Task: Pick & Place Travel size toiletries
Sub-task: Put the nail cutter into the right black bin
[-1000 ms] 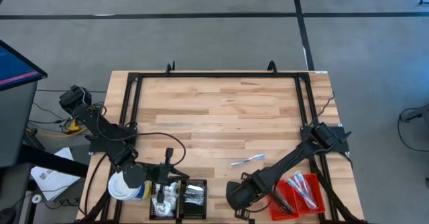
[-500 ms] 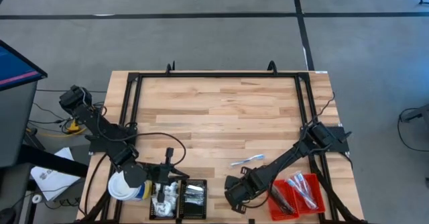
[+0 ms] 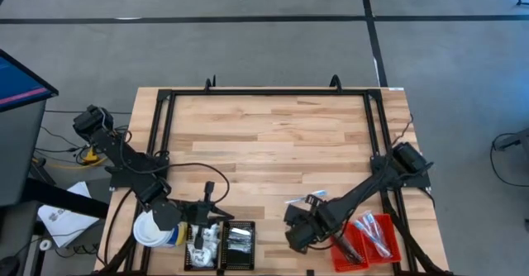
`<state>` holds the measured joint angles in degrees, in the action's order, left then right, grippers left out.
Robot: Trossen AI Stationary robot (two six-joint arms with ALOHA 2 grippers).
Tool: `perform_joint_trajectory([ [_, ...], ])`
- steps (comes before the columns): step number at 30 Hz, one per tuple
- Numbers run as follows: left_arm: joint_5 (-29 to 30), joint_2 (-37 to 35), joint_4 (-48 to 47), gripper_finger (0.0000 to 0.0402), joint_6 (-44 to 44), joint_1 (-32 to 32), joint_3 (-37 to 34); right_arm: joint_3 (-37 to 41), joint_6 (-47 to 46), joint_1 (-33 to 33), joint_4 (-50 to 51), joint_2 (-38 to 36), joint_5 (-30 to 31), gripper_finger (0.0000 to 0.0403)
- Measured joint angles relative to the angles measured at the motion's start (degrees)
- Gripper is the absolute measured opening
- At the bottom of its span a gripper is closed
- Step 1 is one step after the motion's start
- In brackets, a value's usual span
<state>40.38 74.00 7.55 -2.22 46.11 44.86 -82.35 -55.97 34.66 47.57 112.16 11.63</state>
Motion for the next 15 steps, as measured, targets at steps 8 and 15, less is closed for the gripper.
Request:
perform_joint_trajectory([
  [8,0.0,0.0,0.03,0.0,-0.1,0.0,0.0,0.18,-1.04,0.58,-0.2,1.9,-2.03,0.0075],
  [15,0.02,0.0,0.11,0.0,-0.15,0.0,0.0,0.1,-4.56,-0.47,6.42,2.44,0.41,0.0206],
])
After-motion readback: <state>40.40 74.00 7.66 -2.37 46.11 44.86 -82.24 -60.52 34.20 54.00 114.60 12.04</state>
